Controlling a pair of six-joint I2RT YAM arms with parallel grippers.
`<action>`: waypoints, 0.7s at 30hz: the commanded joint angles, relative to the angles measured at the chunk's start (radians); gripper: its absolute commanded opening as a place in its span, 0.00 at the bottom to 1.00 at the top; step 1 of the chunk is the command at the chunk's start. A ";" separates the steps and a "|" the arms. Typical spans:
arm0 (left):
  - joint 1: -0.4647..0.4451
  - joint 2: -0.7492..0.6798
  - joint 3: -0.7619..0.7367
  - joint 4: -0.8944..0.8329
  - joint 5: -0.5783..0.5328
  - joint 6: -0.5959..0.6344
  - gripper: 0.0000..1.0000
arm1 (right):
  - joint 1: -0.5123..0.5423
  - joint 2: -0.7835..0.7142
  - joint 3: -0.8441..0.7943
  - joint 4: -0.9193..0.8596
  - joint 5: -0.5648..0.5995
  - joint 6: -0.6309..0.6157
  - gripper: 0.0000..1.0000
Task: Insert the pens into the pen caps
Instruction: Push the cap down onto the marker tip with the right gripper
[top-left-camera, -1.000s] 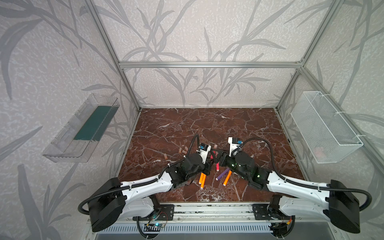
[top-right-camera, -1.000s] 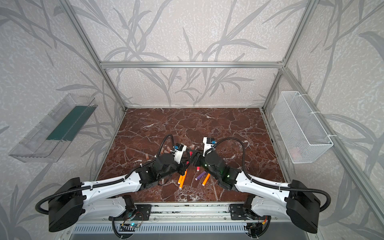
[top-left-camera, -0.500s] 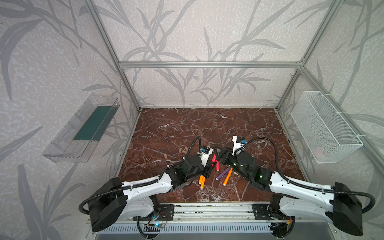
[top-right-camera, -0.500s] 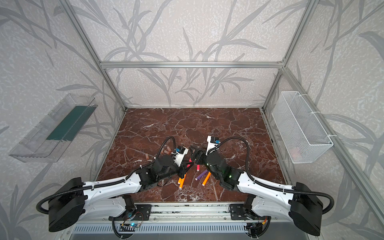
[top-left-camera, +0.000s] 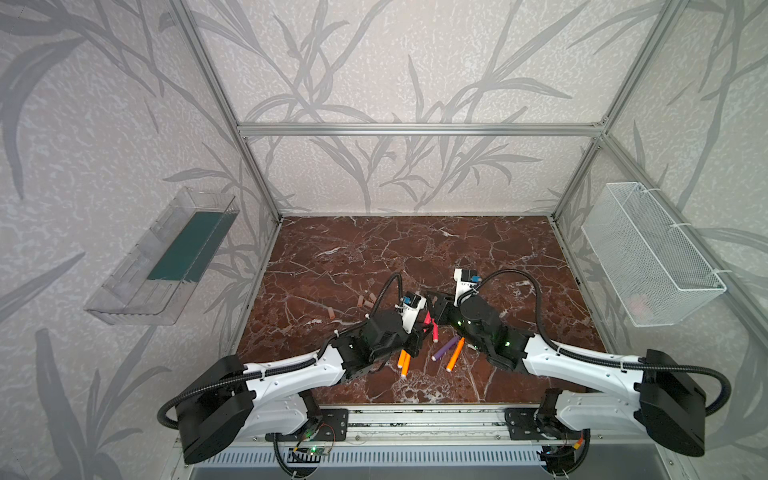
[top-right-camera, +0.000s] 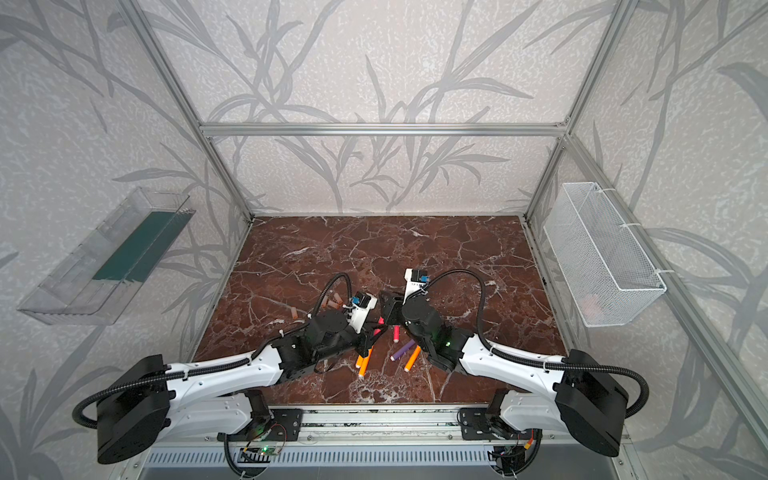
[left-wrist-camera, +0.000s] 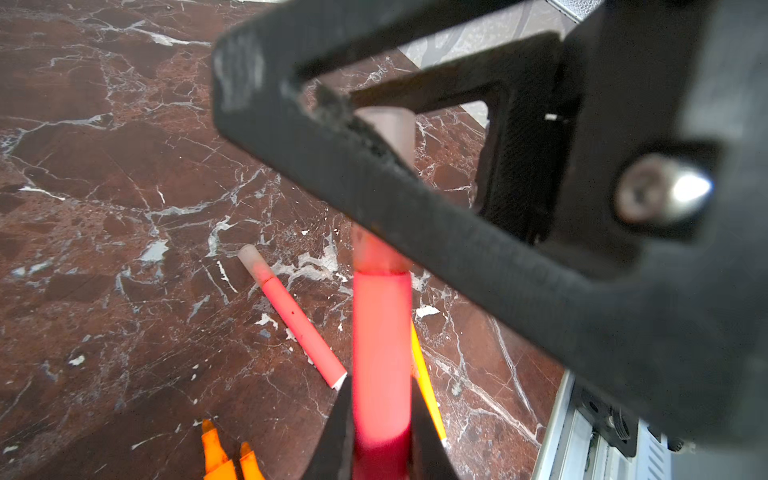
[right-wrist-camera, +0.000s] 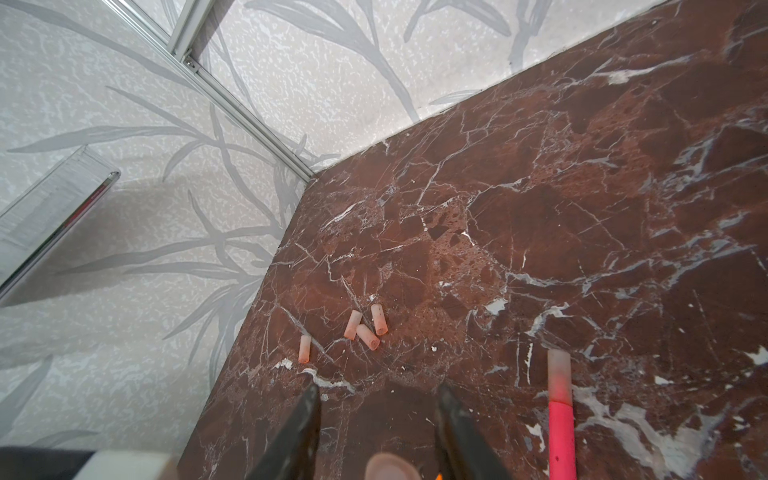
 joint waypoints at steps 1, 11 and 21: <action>-0.003 -0.008 -0.005 0.025 0.020 0.014 0.00 | -0.009 0.017 0.035 0.020 -0.014 -0.022 0.39; -0.002 -0.026 0.009 0.004 -0.059 0.018 0.00 | -0.014 0.002 0.046 -0.058 -0.078 -0.040 0.00; 0.103 -0.076 0.155 -0.094 -0.028 0.046 0.00 | 0.035 0.031 -0.124 0.267 -0.213 -0.095 0.00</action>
